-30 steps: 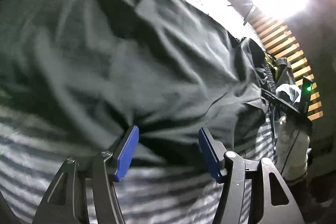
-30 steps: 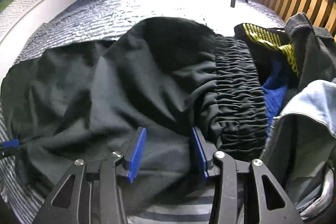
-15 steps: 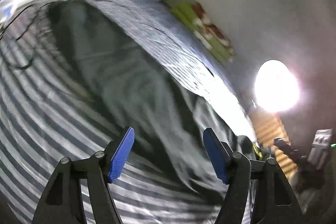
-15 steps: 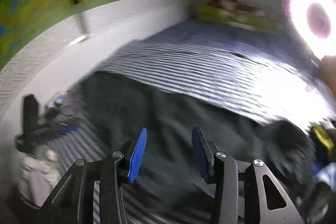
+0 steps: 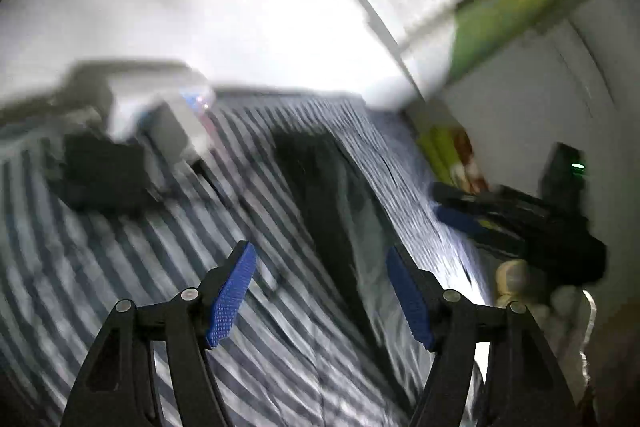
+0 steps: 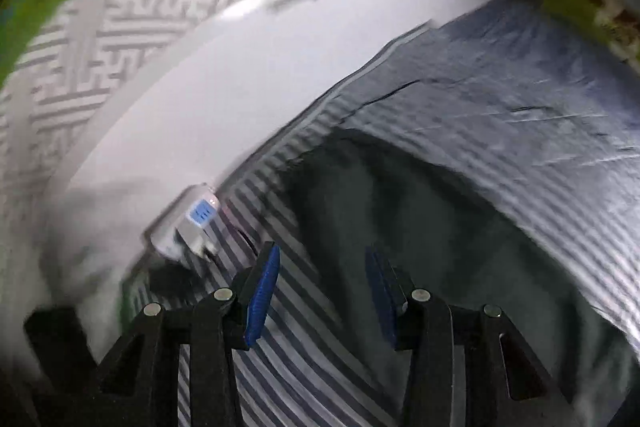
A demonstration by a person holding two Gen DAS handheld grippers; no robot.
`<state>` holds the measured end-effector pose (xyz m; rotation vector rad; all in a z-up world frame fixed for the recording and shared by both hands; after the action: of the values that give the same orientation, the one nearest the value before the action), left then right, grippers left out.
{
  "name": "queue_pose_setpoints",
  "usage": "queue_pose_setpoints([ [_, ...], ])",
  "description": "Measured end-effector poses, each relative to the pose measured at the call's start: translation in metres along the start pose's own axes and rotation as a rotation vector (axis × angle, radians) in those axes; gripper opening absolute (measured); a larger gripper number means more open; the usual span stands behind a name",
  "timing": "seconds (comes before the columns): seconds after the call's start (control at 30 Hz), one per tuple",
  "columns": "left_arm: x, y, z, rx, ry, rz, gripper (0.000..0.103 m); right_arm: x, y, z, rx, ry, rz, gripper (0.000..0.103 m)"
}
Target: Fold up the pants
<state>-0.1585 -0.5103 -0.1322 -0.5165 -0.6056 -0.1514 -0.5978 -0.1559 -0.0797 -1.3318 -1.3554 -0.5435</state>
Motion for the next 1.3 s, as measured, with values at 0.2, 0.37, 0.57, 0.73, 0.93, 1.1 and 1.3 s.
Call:
queue_pose_setpoints([
  [0.2, 0.009, -0.024, -0.023, 0.088, 0.042, 0.049, 0.072, -0.091, -0.053, -0.034, 0.044, 0.073, -0.088, 0.041],
  [0.37, 0.007, -0.020, -0.024, 0.090, 0.053, 0.038, 0.071, -0.146, -0.069, -0.044, 0.054, 0.237, -0.129, 0.041],
  [0.57, 0.017, -0.018, -0.025, 0.087, 0.080, 0.033, 0.071, -0.155, -0.072, -0.040, 0.085, 0.282, -0.148, 0.041],
  [0.73, 0.019, -0.023, -0.033, 0.104, 0.094, 0.021, 0.071, -0.156, -0.079, -0.028, 0.026, 0.193, -0.158, 0.009],
  [0.93, 0.016, -0.030, -0.047, 0.168, 0.133, 0.012, 0.071, -0.116, -0.076, 0.026, -0.194, -0.091, -0.036, 0.001],
  [1.1, 0.003, -0.028, -0.037, 0.149, 0.145, -0.018, 0.071, -0.105, -0.078, 0.022, -0.209, -0.169, 0.002, 0.001],
  [1.3, -0.002, -0.026, -0.024, 0.102, 0.155, -0.043, 0.071, -0.157, -0.077, -0.005, -0.136, -0.026, -0.114, 0.005],
])
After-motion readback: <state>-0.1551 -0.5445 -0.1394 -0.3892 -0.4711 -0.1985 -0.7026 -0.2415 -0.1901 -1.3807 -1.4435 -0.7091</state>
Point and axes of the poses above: each gripper's, at about its wrist camera, not at the fingertips, and x roughly against the way its jaws point, z to its right, y to its underside, the point moved 1 cm from there along -x, roughly the way its jaws point, and after that the axes turned 11 degrees about -z, right-handed, at the moved point
